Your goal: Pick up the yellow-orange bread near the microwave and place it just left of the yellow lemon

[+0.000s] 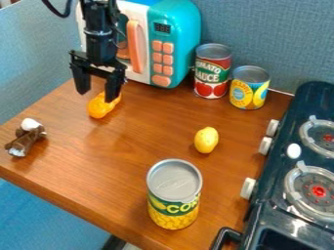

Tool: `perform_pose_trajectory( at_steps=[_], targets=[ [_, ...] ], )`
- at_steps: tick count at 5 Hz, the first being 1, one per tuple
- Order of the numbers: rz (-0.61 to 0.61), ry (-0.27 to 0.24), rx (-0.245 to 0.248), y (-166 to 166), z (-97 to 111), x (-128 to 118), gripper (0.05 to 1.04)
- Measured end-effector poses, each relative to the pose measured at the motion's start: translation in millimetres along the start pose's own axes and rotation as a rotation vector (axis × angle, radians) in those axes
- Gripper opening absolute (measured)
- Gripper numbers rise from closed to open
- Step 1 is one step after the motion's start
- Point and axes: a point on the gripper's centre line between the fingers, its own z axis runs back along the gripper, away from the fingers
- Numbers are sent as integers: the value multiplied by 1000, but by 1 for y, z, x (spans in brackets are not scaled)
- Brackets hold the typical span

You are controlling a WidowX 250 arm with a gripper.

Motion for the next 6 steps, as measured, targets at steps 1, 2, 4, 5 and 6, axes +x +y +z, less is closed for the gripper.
perform_pose_trajectory(
  at_steps=[1, 2, 4, 5, 6],
  targets=[
    [-7, 40, -8, 0, -13, 11, 997],
    [18, 92, 15, 5, -19, 16, 997],
    [8, 164, 26, 8, -35, 20, 963],
    [22, 154, 33, 9, -38, 19, 812],
    [26, 137, 37, 9, -36, 13, 811]
  ],
)
